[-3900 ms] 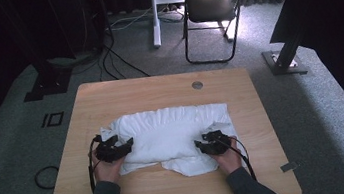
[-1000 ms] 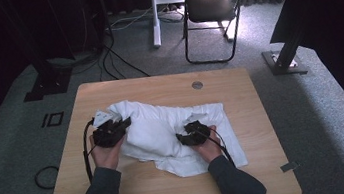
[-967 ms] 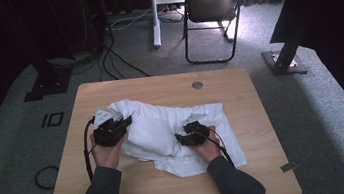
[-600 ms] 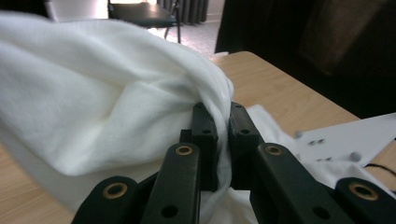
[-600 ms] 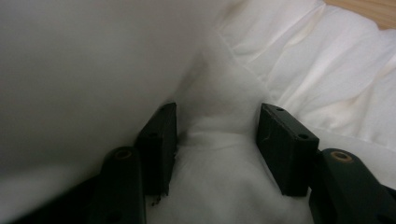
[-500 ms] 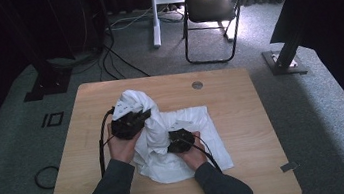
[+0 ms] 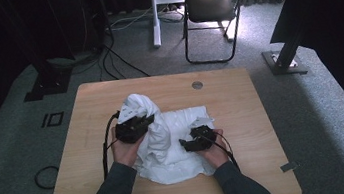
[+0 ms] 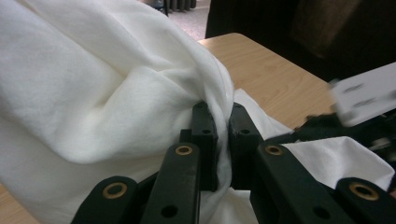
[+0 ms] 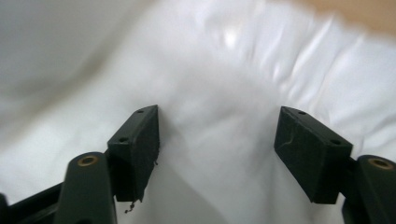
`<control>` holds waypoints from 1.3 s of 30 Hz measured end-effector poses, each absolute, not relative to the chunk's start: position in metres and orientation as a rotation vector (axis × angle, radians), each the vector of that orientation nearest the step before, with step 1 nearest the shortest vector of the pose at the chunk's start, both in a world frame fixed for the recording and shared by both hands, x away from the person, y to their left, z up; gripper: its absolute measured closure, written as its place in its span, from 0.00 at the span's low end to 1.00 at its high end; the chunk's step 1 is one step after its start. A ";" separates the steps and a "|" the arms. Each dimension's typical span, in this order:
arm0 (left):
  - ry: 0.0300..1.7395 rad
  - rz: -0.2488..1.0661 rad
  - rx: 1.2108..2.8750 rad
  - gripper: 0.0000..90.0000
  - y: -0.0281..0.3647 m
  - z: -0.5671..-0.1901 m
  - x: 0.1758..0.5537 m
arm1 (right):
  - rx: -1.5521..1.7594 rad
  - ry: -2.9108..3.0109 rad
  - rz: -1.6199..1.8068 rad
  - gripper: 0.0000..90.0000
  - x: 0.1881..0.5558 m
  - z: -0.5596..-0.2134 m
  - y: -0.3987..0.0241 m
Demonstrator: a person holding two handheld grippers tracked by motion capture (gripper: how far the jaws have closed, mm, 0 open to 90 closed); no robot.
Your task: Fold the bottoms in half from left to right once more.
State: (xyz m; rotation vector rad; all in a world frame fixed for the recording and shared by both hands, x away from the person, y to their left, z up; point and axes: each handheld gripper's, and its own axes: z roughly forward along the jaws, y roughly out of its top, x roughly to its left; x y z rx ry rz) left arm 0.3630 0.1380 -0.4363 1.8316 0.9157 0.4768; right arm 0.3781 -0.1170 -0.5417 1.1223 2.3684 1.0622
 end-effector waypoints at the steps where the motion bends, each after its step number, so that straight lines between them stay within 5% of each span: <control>1: 0.909 0.476 1.838 0.94 0.137 -0.436 0.363 | 1.138 2.381 1.060 0.33 0.380 -0.547 -0.115; 16: 0.891 0.457 1.899 0.94 0.121 -0.443 0.366 | 1.039 2.453 1.138 0.28 0.381 -0.553 -0.048; 21: 0.887 0.432 1.907 0.94 0.119 -0.449 0.367 | 1.030 2.480 1.277 0.26 0.376 -0.538 -0.076; 23: 0.875 0.420 1.926 0.94 0.112 -0.454 0.366 | 1.068 2.390 1.263 0.29 0.374 -0.527 -0.121; 28: 0.843 0.394 1.964 0.94 0.094 -0.467 0.366 | 1.238 2.356 1.075 0.36 0.386 -0.541 -0.161; 39: 0.784 0.339 2.015 0.94 0.071 -0.480 0.358 | 1.110 2.367 1.019 0.52 0.388 -0.557 -0.141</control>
